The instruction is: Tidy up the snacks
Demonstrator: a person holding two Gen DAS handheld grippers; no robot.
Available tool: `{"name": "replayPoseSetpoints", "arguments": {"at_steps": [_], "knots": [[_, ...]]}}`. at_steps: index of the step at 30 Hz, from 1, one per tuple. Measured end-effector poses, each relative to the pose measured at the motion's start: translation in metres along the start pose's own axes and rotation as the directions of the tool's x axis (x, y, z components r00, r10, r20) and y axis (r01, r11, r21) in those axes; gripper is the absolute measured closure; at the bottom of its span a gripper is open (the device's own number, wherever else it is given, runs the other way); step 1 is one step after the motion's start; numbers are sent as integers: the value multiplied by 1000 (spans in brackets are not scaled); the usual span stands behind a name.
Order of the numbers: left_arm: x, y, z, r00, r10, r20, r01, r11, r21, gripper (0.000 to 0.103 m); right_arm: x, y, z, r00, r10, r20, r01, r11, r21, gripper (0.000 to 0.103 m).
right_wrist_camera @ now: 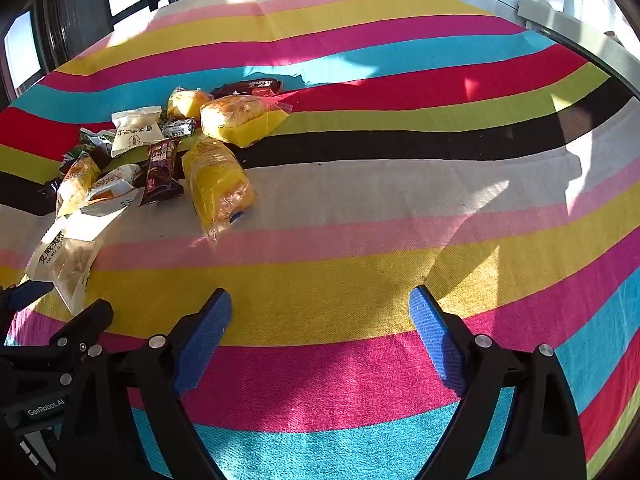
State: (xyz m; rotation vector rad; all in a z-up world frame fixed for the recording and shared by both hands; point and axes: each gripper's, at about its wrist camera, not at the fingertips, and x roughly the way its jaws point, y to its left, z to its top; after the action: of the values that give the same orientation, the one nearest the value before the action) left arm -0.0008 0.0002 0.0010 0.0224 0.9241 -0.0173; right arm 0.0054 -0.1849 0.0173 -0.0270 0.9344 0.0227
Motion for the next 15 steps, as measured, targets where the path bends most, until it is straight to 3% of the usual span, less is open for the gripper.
{"name": "replayPoseSetpoints", "arguments": {"at_steps": [15], "knots": [[1, 0, 0, 1000, 5, -17, -5, 1000, 4, 1, 1, -1, 0, 1000, 6, -10, -6, 1000, 5, 16]]}}
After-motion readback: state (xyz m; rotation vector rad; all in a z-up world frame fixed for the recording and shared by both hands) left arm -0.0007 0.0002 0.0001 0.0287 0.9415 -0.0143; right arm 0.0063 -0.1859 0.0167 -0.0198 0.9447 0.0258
